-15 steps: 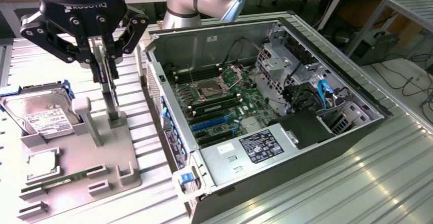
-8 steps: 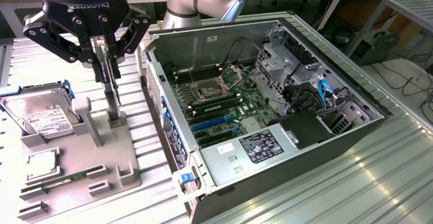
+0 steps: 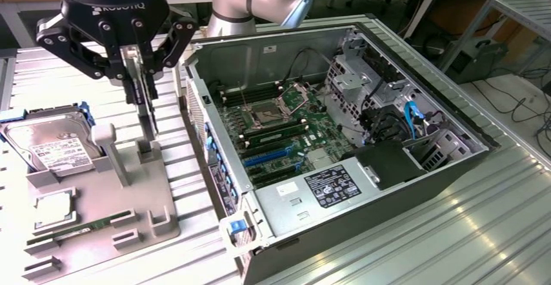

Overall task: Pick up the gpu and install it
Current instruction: 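Pick up the gpu and move the gpu toward the slot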

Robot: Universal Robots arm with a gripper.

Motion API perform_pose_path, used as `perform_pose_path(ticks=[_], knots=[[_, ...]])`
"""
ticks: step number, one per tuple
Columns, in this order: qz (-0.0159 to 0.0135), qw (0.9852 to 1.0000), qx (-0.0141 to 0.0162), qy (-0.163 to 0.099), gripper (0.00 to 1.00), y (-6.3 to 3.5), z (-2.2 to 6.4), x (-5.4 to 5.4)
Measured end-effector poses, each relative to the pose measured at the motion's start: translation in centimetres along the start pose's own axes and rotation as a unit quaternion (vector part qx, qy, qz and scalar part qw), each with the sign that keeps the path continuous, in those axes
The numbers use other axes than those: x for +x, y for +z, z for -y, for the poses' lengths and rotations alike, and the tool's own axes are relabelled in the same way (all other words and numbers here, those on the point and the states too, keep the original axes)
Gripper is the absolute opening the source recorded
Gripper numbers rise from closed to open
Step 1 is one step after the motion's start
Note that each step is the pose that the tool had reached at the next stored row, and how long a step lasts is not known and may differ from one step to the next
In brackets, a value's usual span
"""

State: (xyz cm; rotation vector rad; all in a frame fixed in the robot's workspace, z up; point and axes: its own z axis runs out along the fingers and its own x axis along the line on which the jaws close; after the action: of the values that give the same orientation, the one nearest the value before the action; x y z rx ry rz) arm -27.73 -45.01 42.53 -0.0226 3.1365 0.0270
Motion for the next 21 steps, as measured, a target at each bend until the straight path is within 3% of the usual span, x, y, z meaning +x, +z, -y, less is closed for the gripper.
perform_pose_path(ticks=[21], knots=[[0.0004,1.0000,0.0000,-0.001,0.27,0.01,0.02,-1.3]])
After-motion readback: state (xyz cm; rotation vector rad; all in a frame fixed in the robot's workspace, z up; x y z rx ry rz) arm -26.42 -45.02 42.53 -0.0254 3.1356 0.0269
